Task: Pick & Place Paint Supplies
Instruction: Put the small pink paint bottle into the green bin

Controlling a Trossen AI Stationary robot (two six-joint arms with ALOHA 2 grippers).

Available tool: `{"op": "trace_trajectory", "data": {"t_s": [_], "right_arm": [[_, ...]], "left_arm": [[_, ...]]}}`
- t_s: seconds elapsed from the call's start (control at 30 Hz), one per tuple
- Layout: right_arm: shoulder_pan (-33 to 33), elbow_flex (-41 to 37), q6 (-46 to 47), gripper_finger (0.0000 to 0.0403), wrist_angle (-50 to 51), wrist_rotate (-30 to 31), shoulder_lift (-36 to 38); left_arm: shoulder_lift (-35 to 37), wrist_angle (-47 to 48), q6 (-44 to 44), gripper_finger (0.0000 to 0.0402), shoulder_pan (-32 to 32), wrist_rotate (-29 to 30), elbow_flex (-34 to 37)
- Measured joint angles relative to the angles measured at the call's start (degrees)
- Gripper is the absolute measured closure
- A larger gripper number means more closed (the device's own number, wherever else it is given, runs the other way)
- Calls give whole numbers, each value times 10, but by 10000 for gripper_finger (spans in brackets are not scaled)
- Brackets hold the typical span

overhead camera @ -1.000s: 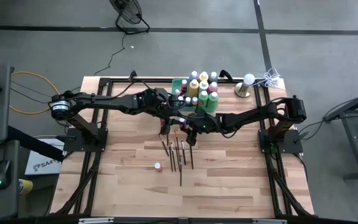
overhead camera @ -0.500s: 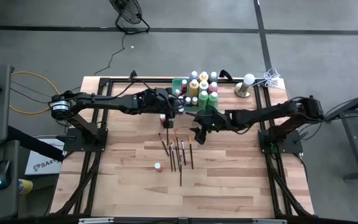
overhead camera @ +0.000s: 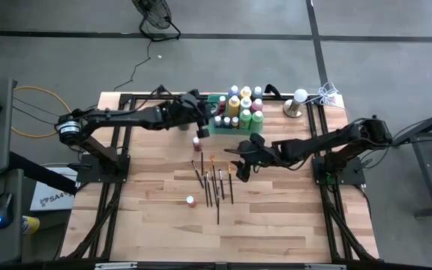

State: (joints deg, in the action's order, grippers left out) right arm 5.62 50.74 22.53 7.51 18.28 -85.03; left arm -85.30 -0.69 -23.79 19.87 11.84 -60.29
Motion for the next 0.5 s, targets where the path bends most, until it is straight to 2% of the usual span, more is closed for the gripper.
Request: {"op": "trace_trajectory", "data": {"t_s": [0.37, 0.5], "right_arm": [[31, 0, 46, 183, 22, 53, 0], [38, 0, 48, 183, 22, 73, 0]], "left_arm": [[-42, -38, 43, 290, 155, -212, 0], [-71, -62, 46, 290, 171, -240, 0]]}}
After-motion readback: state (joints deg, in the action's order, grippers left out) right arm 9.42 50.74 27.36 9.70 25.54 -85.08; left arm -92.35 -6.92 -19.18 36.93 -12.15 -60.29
